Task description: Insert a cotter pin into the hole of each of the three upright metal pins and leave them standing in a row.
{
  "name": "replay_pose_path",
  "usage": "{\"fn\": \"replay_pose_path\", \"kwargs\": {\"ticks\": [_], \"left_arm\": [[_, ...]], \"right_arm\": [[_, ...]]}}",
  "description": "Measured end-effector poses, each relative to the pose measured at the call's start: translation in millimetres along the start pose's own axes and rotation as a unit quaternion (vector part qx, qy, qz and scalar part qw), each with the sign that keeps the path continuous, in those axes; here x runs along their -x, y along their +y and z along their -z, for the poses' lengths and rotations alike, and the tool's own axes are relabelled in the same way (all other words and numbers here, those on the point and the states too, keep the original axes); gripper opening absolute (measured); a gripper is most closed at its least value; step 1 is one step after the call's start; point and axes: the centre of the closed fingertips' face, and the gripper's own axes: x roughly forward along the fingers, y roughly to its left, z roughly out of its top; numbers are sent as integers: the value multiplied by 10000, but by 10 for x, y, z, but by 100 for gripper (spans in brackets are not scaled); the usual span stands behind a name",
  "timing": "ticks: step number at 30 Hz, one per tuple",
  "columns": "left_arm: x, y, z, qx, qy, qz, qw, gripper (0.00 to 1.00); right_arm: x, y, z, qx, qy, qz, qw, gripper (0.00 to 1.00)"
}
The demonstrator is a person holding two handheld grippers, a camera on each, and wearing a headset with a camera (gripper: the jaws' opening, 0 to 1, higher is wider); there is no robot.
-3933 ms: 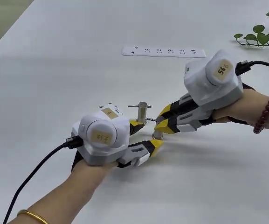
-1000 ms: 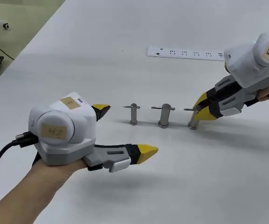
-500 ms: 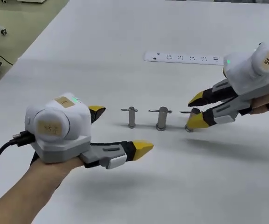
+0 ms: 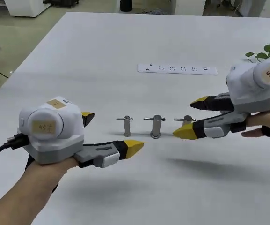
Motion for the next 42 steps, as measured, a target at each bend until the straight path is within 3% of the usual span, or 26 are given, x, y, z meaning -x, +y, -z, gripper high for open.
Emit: {"fn": "replay_pose_path", "kwargs": {"ticks": [5,8,11,16,23,29,36,39,42], "left_arm": [[13,-11,-8,46,25,-39,10000,92],[22,-19,-23,91,1,-81,9999,93],[42,-35,-72,136,-111,-99,9998,95],[47,-8,-71,166,-120,-209,9996,97],[43,-22,-56,135,-44,-247,9996,99],[38,2,-74,62,-66,-328,9994,99],[45,14,-23,-59,99,-390,9992,97],[58,13,7,-129,187,-425,9988,96],[71,-12,22,-199,228,-412,9987,95]], "right_arm": [[23,54,49,-312,-111,357,9988,74],[43,81,58,-736,-293,646,9948,76],[78,137,99,-788,-287,839,9929,77],[139,188,75,-1016,-599,1139,9865,80],[149,229,101,-1460,-841,1339,9766,82],[134,236,166,-1480,-731,1396,9763,81],[195,182,221,-1336,-664,1642,9751,80],[222,173,211,-1472,-814,1698,9710,79],[233,186,199,-1513,-852,1700,9700,78]]}}
